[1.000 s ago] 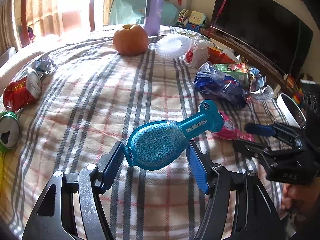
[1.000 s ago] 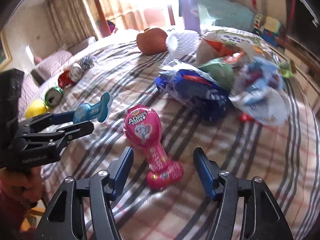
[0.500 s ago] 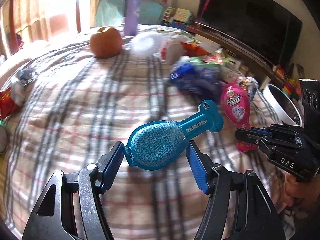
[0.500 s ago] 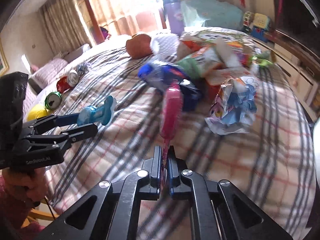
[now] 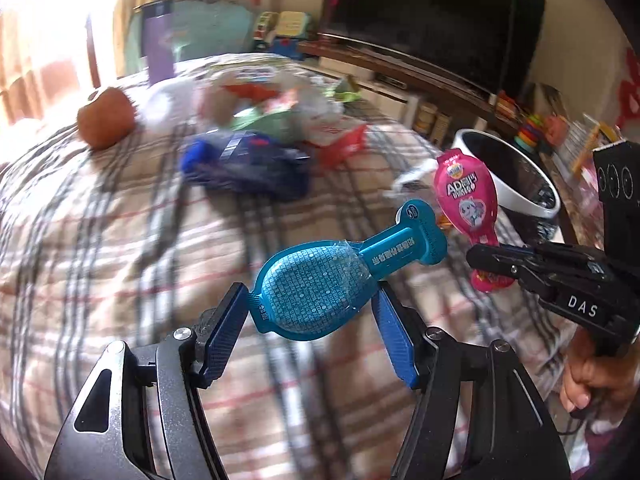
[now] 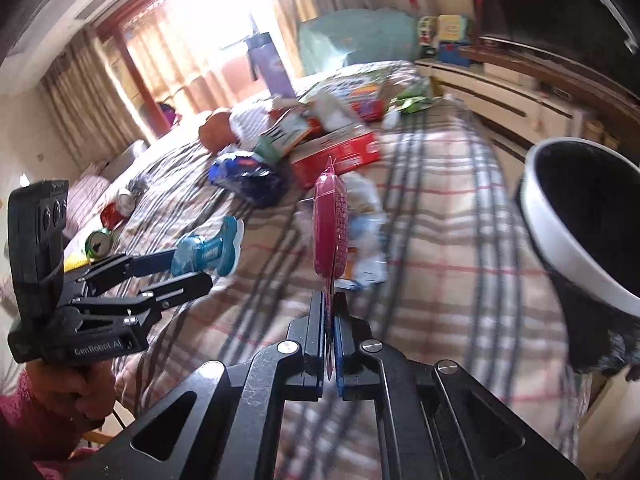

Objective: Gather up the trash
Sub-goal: 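Carry the brush and pink toy over the bin and open both tools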

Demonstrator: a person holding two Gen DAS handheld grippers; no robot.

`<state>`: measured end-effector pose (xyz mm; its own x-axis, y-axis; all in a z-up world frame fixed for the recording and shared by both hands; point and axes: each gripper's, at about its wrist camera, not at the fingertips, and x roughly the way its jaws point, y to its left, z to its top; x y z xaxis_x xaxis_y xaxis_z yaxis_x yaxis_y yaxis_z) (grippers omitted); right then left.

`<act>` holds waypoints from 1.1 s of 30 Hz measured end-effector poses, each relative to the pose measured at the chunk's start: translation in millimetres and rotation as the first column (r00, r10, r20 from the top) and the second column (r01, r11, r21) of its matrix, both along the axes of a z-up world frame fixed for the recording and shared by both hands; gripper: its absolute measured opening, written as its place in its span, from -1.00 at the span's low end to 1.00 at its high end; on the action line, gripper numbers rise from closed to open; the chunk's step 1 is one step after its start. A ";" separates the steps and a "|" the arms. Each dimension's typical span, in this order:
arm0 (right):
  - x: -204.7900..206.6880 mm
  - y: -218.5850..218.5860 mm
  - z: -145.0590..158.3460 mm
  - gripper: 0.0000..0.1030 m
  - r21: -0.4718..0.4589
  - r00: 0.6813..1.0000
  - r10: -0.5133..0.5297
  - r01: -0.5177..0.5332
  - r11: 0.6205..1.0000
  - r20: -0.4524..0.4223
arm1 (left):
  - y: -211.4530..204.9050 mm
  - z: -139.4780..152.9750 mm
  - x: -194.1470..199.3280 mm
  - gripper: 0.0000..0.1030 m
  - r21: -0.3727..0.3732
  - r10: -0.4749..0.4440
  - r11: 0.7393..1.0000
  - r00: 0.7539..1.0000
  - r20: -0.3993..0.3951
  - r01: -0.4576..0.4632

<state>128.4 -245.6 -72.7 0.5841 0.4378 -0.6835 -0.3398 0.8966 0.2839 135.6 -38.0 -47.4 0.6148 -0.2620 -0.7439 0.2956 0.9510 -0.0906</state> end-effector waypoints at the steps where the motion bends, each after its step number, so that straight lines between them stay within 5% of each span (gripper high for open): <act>1: -2.1 -5.7 2.3 -0.94 0.003 1.000 -0.013 0.013 1.000 0.006 | -6.1 0.8 -1.3 0.25 0.000 -0.013 1.000 1.000 0.002 0.013; 20: -18.5 -110.9 20.9 -0.94 0.036 0.970 -0.240 0.238 0.971 0.050 | -126.7 20.3 9.1 0.25 0.036 -0.248 0.968 0.968 0.047 0.247; 33: -12.0 -168.2 25.3 -0.94 0.052 0.937 -0.344 0.341 0.938 0.053 | -174.0 27.5 31.1 0.25 0.051 -0.299 0.954 0.953 0.050 0.296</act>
